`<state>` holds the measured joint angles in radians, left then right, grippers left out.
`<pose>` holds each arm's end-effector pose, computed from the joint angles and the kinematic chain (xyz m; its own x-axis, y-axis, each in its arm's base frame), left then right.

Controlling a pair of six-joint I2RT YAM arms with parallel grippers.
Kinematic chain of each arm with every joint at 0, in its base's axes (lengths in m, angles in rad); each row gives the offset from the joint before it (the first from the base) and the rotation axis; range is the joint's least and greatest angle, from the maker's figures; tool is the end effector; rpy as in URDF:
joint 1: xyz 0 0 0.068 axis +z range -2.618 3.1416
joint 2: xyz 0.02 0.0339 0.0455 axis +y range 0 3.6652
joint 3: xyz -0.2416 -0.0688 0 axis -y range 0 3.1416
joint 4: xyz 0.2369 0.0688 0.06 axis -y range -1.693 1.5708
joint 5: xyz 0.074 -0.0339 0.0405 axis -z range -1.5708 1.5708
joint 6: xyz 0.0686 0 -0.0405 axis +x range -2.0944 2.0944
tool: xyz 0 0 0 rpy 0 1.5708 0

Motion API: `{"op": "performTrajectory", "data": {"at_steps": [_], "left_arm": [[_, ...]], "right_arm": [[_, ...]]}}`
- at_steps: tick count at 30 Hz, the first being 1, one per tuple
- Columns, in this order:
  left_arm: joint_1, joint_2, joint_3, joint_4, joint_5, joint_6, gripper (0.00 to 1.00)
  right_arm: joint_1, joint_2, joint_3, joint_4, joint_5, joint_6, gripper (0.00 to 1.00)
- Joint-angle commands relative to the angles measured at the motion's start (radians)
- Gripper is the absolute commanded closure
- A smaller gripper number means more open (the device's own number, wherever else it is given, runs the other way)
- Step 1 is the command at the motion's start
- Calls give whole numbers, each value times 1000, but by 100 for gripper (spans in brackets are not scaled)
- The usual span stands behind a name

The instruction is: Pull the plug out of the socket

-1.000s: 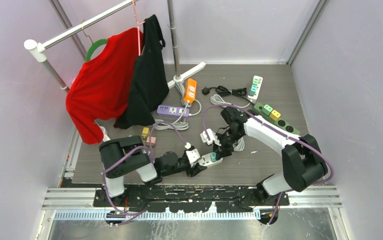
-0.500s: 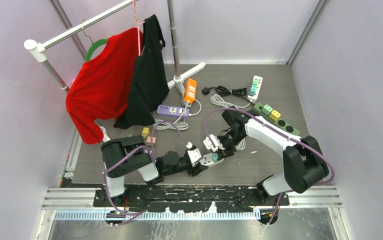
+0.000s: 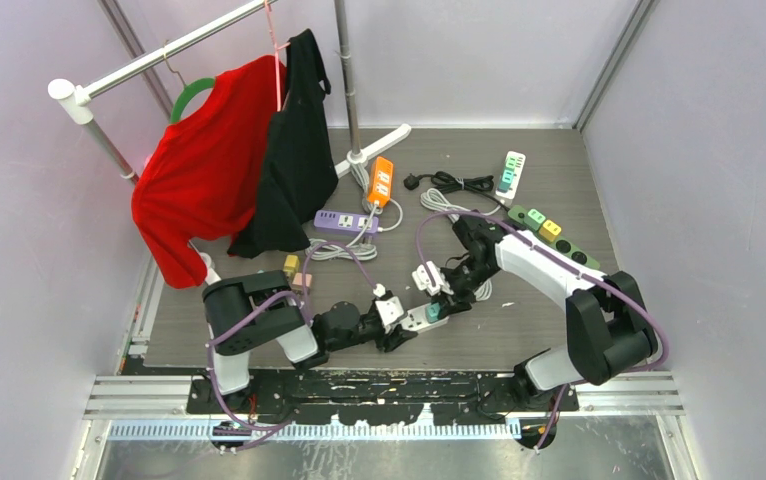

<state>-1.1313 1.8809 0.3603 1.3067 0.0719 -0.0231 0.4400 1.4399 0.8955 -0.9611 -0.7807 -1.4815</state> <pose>0.1252 -0.2779 0.0798 -0.1118 0.1837 -0.9766 0.9302 0.3652 -0.0378 0.1877 0.1417 0.1592 0.2623 -0.6586 -0.7053 -0.9299 -0.3678 -0.0024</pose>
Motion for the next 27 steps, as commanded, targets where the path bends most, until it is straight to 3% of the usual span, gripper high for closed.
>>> {"op": "performTrajectory", "data": {"at_steps": [1,5,14,17,20,27], "left_arm": [[-1,24,3,-23,-11,18,100],[-1,26,4,-23,-9,16,100],[-2,31,14,-34,-4,14,100],[-1,31,14,-35,-4,14,100],[-1,29,12,-35,-3,14,100],[-1,29,12,-35,1,12,100]], "right_arm": [[-13,-2,-9,-169,-58,-263,99],[43,13,-2,-205,-143,-305,99],[68,-25,-14,70,-118,58,99],[26,-48,-24,109,-74,89,99],[-35,-65,-17,60,-71,39,99],[-68,0,-7,-235,-199,-312,99]]}}
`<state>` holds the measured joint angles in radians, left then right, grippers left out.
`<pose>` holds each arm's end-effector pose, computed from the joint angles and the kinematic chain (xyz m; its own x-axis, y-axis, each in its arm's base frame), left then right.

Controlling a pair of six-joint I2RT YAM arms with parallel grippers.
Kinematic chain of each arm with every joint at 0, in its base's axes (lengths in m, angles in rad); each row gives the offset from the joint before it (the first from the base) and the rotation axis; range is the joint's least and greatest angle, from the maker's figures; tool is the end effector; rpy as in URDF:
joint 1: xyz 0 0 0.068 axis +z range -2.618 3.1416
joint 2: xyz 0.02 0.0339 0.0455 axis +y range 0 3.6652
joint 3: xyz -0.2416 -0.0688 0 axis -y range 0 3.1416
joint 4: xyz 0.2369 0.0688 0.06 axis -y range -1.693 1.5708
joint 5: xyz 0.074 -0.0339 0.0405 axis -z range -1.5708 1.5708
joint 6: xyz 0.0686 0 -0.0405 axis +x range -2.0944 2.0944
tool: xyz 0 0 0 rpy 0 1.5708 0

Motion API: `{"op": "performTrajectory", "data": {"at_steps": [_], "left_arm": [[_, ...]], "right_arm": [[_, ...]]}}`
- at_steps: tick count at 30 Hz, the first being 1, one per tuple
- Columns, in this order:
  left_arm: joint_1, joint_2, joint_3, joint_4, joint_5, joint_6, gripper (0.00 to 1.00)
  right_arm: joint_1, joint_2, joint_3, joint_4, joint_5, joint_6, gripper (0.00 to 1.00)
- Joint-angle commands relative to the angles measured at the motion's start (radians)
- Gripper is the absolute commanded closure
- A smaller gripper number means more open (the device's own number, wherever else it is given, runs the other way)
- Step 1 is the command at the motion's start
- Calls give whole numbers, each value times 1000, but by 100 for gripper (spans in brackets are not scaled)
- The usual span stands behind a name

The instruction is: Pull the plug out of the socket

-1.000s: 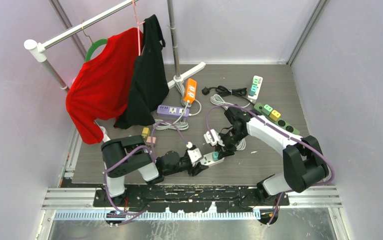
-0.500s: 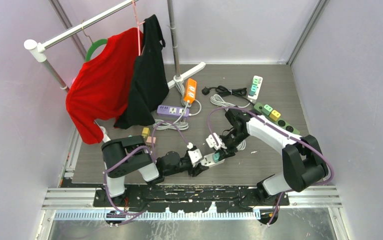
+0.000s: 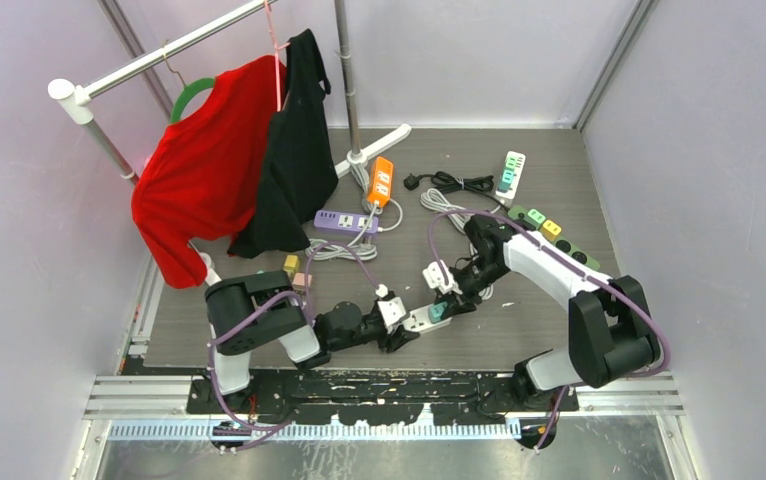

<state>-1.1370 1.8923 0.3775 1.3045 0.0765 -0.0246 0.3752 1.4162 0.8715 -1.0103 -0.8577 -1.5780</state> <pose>0.1250 -0.2824 0.0798 -0.1107 0.1807 -0.9773 0.9337 0.3558 -0.0400 0.1842 0.1283 0.1619 0.2575 -0.6016 -0.7561 -0.9285 -0.3708 -0.0212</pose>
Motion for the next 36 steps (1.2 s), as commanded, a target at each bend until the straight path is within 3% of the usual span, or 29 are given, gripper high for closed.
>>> {"op": "performTrajectory", "data": {"at_steps": [1,9,15,24,27,29,31,33,36], "left_arm": [[5,18,-5,-33,-3,12,100],[5,21,-3,-33,-5,10,100],[5,22,0,-34,-7,11,100],[4,19,-2,-33,-7,11,100],[5,12,-4,-34,-7,9,98],[5,0,-7,-33,-10,6,77],[5,-31,-14,-35,-18,-11,45],[5,-76,-25,-48,-58,-46,23],[5,-162,-27,-125,-90,-93,14]], "right_arm": [[18,33,19,-200,-144,-238,99],[108,31,33,-96,-165,-95,99],[33,7,107,-218,-189,-98,99],[-9,14,132,-269,-230,-93,99],[-12,25,140,-225,-258,20,99],[-14,27,147,-154,-279,170,99],[-16,27,151,-62,-291,355,99],[-21,26,152,53,-279,577,99],[-35,26,146,221,-225,883,99]]}}
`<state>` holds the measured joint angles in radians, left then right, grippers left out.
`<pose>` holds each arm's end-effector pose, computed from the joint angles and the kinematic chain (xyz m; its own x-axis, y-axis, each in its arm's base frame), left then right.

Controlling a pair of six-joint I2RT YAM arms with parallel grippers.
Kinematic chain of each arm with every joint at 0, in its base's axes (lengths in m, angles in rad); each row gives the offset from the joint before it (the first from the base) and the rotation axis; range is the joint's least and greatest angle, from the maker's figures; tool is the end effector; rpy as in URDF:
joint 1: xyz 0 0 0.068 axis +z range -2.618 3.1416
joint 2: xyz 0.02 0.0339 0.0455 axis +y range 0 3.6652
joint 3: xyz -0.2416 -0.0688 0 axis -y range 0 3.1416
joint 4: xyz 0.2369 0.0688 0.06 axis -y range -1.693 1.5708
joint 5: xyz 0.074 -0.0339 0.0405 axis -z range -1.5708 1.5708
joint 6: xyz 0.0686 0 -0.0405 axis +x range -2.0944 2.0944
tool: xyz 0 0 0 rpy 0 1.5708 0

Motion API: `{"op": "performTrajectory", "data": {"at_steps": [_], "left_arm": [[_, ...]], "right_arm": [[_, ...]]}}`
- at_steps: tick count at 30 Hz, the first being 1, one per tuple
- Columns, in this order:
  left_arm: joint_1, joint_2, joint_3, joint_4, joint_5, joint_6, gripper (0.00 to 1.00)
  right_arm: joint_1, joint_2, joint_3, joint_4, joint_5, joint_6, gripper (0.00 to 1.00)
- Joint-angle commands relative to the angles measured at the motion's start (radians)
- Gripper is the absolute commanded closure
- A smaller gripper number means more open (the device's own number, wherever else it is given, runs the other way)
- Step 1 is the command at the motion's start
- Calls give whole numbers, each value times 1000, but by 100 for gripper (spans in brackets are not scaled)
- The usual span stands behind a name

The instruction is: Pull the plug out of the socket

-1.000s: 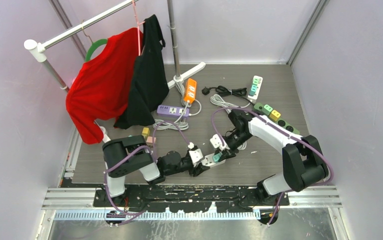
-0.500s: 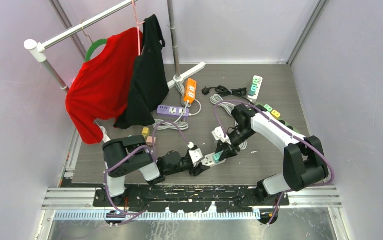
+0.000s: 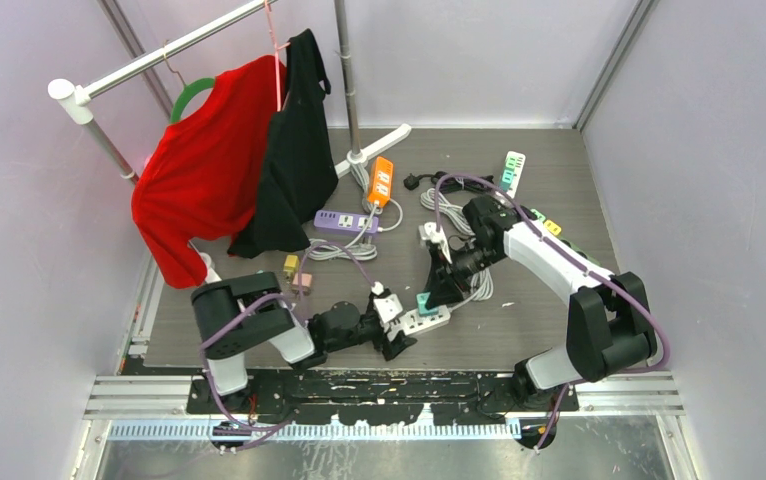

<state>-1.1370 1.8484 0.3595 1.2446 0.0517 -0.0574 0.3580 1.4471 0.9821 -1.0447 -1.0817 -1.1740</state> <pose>0.1244 -0.2770 0.0802 -0.1547 0.1976 -0.9680 0.9199 0.3862 -0.0681 0.1992 0.1392 0.1946 -0.1629 -0.5236 -0.8362 -0.9454 -0.1598 0.2842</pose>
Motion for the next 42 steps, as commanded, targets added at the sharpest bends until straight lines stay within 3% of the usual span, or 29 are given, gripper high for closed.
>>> {"op": "performTrajectory", "data": {"at_steps": [1,10,19,26,35,42], "left_arm": [[5,-155,-6,-119,-62,-76,14],[5,-548,104,-741,-100,-279,9],[10,-735,199,-1031,-165,-498,3],[16,-705,290,-1104,-235,-536,4],[16,-523,487,-1324,-454,-634,9],[16,-382,596,-1288,-468,-629,9]], "right_arm": [[-25,-5,33,301,17,566,99],[-81,25,14,528,45,1036,99],[-83,85,30,535,48,1139,99],[-83,76,31,537,46,1150,99],[-82,90,34,535,52,1151,99],[-82,105,36,531,58,1153,98]]}}
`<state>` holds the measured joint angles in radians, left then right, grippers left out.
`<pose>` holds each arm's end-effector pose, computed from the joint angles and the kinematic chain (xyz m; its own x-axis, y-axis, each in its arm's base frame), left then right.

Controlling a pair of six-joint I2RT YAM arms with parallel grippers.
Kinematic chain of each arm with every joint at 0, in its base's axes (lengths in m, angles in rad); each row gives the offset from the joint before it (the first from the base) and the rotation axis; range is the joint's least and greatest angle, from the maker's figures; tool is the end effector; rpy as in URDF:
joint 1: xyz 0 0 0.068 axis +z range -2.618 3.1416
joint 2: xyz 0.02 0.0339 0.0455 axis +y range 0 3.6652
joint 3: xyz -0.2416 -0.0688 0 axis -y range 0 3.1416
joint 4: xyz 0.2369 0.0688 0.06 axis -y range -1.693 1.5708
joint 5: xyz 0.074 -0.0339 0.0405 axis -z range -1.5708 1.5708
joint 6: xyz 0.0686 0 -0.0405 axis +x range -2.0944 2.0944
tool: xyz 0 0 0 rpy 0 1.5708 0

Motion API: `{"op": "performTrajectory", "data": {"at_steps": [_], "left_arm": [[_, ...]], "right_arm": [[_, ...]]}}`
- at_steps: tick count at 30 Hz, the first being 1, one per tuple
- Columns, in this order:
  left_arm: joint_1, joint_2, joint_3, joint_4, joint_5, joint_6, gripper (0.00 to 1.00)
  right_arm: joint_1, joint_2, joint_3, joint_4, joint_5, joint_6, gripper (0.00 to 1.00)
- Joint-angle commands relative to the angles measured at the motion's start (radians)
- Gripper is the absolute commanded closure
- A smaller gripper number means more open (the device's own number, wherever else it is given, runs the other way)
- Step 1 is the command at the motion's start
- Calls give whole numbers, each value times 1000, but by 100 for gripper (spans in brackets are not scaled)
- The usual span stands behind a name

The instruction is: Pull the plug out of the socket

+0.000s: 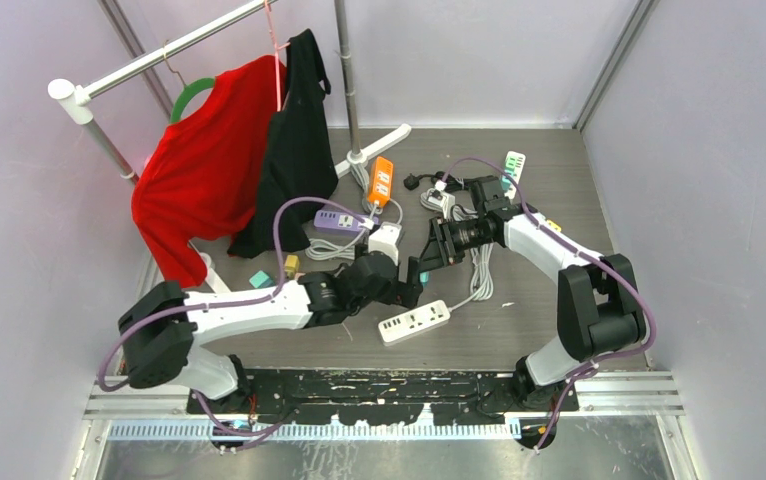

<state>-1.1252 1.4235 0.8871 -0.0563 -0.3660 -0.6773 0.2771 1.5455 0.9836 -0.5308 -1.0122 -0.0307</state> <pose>0.1658 -0.2902 0.2059 -0.6355 -0.0273 -0.7716 0.4060 0.8382 -0.3640 0.2699 0.1372 0.1816 -0.8376 -0.2552 -0.4830 -0.5462 0.3954 0.7384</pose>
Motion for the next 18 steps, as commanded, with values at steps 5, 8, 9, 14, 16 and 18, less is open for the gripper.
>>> {"op": "performTrajectory", "data": {"at_steps": [5,8,9,14,16,18], "left_arm": [[4,128,142,-5,-76,-7,11],[4,161,163,-7,-85,-5,19],[4,168,166,-3,-86,-5,24],[4,194,181,-2,-82,2,38],[3,197,182,2,-80,6,51],[4,193,180,5,-78,11,68]], "right_arm": [[-2,10,38,11,-10,9,99],[-1,12,38,9,-13,8,98],[-2,13,40,8,-14,8,98],[-3,16,43,3,-23,8,98],[-2,18,44,1,-26,10,95],[-3,19,45,-1,-26,9,90]]}}
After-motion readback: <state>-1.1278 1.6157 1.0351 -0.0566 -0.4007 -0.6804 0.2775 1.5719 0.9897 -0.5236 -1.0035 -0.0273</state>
